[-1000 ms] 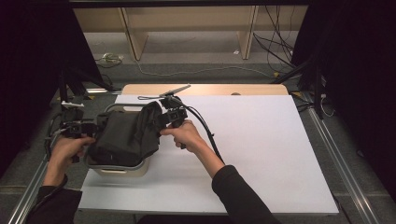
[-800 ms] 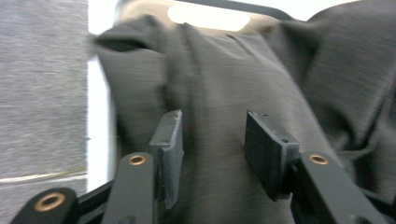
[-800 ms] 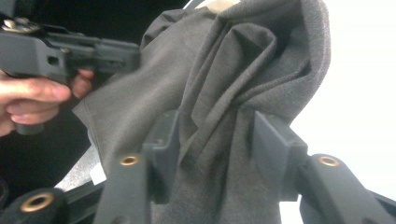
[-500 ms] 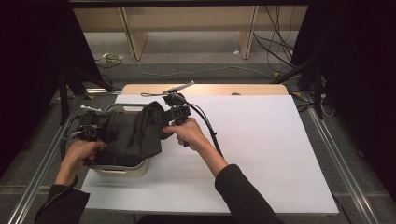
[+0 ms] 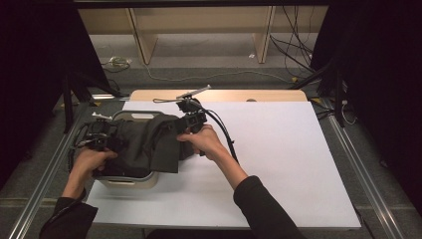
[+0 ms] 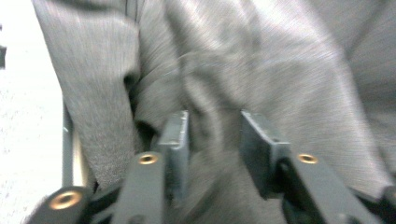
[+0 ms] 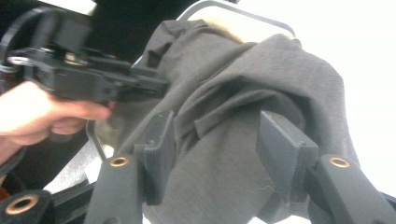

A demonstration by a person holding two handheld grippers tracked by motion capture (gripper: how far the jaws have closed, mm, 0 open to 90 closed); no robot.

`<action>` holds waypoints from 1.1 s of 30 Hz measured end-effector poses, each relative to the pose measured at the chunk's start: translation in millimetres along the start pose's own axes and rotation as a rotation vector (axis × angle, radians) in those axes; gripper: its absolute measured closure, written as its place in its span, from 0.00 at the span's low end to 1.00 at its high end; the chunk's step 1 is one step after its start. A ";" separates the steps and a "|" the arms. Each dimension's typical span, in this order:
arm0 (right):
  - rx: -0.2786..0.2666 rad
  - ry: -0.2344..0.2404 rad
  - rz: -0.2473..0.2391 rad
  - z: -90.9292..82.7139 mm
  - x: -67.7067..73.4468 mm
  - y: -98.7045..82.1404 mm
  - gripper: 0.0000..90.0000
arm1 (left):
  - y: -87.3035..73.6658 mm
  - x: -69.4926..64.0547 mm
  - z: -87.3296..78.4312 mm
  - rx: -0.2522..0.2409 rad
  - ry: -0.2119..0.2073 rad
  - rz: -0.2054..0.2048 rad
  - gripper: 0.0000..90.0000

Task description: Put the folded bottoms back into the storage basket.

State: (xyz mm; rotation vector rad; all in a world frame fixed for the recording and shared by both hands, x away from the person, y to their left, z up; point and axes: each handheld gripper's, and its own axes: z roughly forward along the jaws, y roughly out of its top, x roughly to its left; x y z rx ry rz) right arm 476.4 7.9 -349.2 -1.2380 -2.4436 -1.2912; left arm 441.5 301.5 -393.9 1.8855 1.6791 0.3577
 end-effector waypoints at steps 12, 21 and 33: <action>-0.045 -0.061 -0.028 -37.9 -17.8 -14.6 0.43 | 14.6 -53.1 -25.3 -0.108 -0.140 0.043 0.43; -0.072 -0.090 -0.027 -64.4 -34.0 -37.3 0.40 | 9.2 -83.9 3.2 -0.066 -0.129 0.121 0.33; -0.090 -0.083 -0.007 -74.3 -44.6 -50.7 0.40 | -0.6 -92.4 26.8 -0.027 -0.114 0.175 0.72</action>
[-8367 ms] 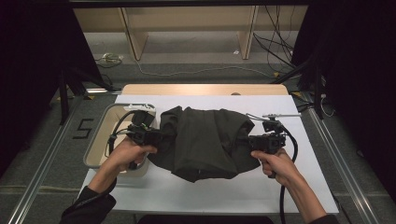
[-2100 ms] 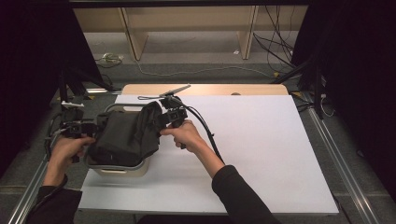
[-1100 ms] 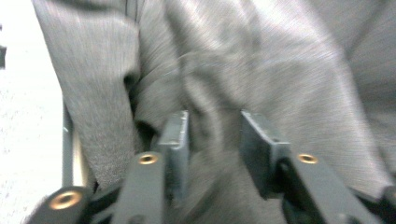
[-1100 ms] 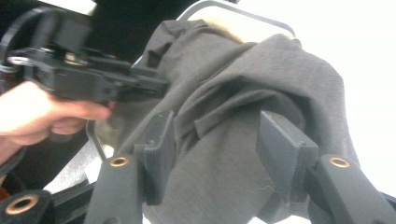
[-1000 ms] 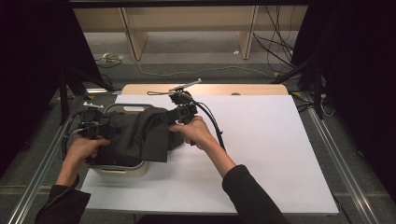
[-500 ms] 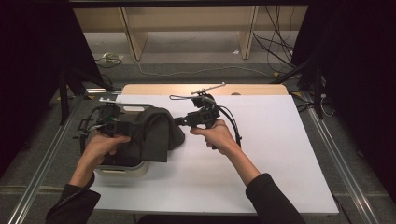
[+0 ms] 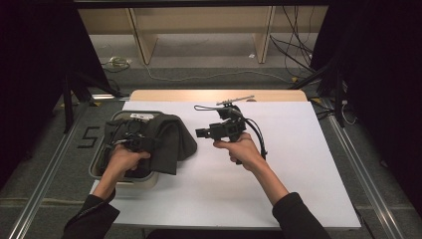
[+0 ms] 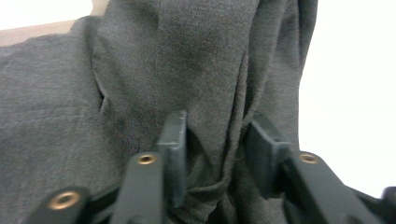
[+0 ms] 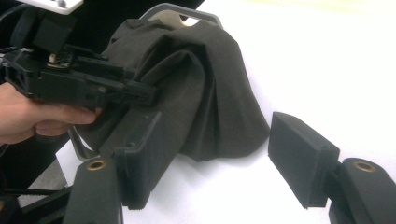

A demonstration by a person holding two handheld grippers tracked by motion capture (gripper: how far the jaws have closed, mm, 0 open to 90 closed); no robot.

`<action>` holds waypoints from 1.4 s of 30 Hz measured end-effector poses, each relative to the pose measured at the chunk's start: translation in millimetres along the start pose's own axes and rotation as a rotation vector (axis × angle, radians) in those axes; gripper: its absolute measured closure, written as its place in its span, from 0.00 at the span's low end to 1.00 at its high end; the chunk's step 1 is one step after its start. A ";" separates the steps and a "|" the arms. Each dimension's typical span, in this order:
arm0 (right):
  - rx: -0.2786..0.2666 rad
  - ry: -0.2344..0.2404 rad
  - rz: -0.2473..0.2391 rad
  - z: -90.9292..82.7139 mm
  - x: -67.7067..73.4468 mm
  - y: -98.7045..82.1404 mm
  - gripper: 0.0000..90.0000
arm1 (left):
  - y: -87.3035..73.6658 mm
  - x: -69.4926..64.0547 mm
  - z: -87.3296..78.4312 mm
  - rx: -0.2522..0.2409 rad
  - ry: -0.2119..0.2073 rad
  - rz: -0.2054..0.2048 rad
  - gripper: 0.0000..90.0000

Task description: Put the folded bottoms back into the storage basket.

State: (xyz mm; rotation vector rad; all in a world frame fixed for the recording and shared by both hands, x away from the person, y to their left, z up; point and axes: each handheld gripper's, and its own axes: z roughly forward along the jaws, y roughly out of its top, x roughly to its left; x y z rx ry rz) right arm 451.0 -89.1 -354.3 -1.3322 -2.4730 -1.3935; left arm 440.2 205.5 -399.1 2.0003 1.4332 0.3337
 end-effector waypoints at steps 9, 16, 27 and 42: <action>-0.009 -0.002 0.043 -9.3 -14.1 -7.9 0.41 | -1.3 9.7 -6.1 0.004 0.028 0.013 0.91; -0.012 -0.017 0.045 -18.4 -20.7 -15.4 0.41 | -13.4 29.4 25.0 0.134 0.070 -0.033 0.91; -0.015 -0.042 0.073 -30.0 -33.8 -25.6 0.41 | -11.4 33.0 46.5 0.181 0.102 -0.028 0.90; -0.076 -0.095 -0.026 -48.7 -23.7 -45.7 0.37 | -8.5 30.6 12.4 0.104 0.048 -0.045 0.70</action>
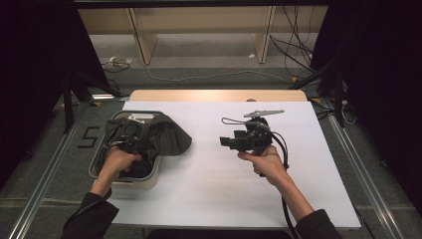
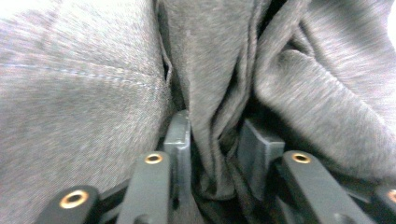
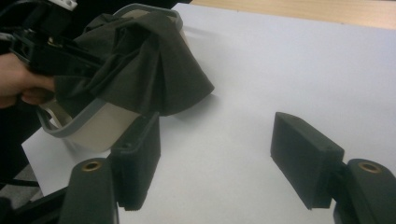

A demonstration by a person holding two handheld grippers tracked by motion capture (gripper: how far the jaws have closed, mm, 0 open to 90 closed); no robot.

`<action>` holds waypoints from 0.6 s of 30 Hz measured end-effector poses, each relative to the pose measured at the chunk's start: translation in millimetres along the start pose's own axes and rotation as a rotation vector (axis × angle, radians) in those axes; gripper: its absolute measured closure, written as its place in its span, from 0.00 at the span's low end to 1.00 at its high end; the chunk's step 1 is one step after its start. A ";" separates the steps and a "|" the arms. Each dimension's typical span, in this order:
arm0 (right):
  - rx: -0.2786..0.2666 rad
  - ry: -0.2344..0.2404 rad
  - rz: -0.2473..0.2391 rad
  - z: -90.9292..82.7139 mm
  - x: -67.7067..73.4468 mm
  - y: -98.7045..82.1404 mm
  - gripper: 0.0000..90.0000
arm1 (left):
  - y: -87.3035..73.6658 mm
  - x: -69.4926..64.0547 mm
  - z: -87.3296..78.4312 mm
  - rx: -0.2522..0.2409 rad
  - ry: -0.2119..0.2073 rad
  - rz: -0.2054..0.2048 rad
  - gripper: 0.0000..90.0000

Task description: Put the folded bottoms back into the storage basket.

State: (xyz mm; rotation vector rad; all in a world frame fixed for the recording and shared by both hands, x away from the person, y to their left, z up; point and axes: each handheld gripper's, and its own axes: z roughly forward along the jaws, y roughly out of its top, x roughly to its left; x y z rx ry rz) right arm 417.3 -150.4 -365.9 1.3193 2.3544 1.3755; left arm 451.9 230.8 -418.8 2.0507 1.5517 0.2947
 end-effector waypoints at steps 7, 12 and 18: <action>-0.001 -0.022 -0.010 -4.5 -3.1 -8.6 0.36 | 10.7 -3.9 -39.6 -0.111 -0.031 -0.021 0.56; 0.005 -0.027 0.000 -6.0 -7.2 -11.0 0.36 | 17.9 -18.2 -51.4 -0.137 -0.110 -0.028 0.52; 0.007 -0.032 0.000 -8.9 -9.7 -12.8 0.36 | 20.8 -38.8 -34.0 -0.097 -0.094 0.005 0.47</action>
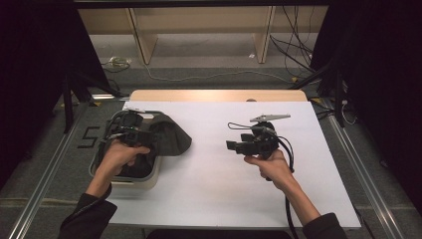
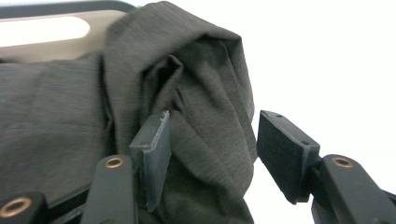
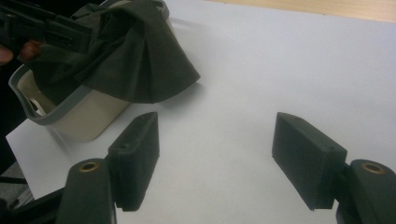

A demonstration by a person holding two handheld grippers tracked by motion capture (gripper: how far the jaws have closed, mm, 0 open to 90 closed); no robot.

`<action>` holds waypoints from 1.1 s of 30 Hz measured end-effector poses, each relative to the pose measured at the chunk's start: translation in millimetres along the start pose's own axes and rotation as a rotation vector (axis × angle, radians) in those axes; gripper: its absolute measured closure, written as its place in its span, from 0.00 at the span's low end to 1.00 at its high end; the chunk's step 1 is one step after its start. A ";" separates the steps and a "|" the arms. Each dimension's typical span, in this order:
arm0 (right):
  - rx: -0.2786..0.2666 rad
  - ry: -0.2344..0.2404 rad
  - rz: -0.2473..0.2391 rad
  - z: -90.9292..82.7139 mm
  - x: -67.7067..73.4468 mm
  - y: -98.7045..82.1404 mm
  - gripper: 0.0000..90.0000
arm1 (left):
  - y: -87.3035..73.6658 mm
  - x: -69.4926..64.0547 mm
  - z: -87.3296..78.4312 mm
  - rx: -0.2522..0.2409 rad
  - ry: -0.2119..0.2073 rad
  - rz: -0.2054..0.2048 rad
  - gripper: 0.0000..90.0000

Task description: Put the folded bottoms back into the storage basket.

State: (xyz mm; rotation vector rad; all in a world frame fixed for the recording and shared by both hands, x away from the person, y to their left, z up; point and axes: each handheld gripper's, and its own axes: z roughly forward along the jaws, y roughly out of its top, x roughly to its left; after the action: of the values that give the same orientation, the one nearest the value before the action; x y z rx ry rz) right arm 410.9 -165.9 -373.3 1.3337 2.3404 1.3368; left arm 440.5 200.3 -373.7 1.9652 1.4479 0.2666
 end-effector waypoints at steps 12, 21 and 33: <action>0.022 0.006 0.010 4.6 -2.1 -3.6 0.36 | 7.5 -11.6 44.0 0.095 0.117 0.020 0.36; 0.026 -0.011 0.022 4.6 -8.6 -4.7 0.36 | 5.2 -7.6 49.7 0.082 0.165 0.038 0.55; 0.024 -0.031 0.028 1.1 -15.1 -6.1 0.37 | -1.2 19.8 12.9 0.028 0.054 0.003 0.95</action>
State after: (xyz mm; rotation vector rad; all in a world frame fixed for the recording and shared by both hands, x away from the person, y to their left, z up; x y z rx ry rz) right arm 416.7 -177.8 -382.9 1.3893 2.3337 1.2903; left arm 453.6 213.4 -388.5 1.9969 1.4906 0.3041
